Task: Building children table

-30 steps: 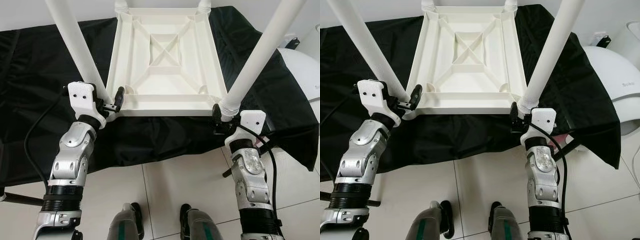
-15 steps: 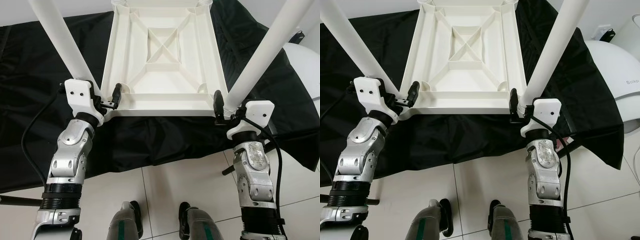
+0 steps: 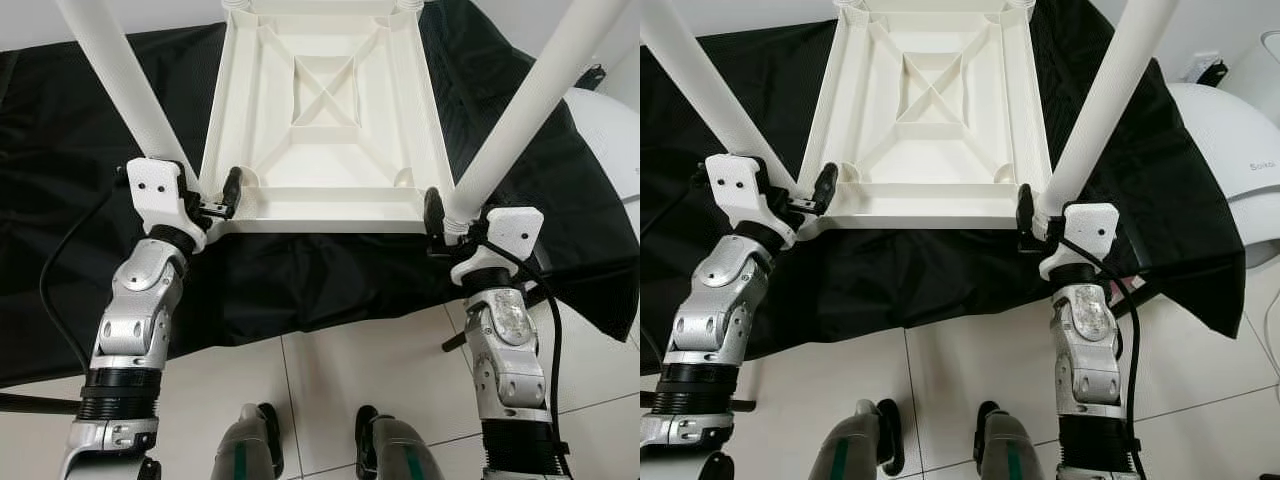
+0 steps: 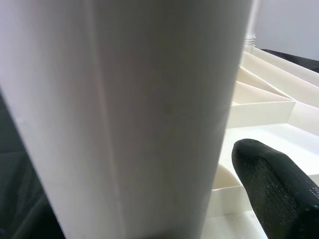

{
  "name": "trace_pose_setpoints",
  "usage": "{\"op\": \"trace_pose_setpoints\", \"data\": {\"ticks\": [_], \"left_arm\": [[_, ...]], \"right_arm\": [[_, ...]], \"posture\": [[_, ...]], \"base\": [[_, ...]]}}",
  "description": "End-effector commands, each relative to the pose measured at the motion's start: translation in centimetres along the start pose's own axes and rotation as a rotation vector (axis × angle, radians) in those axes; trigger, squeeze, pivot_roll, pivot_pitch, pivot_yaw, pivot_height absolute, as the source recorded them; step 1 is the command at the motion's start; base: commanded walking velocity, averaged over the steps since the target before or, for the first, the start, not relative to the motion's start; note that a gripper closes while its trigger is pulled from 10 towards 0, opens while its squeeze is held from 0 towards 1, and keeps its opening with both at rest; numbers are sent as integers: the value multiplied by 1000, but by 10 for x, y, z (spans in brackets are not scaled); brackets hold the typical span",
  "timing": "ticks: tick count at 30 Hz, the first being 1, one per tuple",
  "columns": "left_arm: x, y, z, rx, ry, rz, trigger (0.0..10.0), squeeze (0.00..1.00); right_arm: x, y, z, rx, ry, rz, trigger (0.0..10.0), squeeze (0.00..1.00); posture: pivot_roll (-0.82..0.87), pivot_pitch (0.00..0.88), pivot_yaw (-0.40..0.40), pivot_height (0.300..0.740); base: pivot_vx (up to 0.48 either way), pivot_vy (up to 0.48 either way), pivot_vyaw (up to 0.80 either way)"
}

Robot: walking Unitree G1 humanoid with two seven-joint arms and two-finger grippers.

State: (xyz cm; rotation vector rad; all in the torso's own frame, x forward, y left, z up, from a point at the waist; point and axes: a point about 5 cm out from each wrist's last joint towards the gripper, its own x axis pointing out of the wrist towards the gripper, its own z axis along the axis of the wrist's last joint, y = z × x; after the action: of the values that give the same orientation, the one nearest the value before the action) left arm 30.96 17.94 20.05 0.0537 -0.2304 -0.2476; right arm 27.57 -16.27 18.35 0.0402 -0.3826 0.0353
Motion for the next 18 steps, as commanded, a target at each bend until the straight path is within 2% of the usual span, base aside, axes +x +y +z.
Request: {"op": "trace_pose_setpoints", "data": {"ticks": [1,18], "left_arm": [[-2,-3,-5,-5,22,-33,10000,0],[-7,-7,-7,-18,26,-26,10000,0]], "right_arm": [[-4,1,-5,9,30,6,10000,0],[-4,2,-11,5,58,39,10000,0]], "posture": [[-84,181,39,740],[-71,177,18,740]], "base": [[0,0,0],[0,0,0]]}}
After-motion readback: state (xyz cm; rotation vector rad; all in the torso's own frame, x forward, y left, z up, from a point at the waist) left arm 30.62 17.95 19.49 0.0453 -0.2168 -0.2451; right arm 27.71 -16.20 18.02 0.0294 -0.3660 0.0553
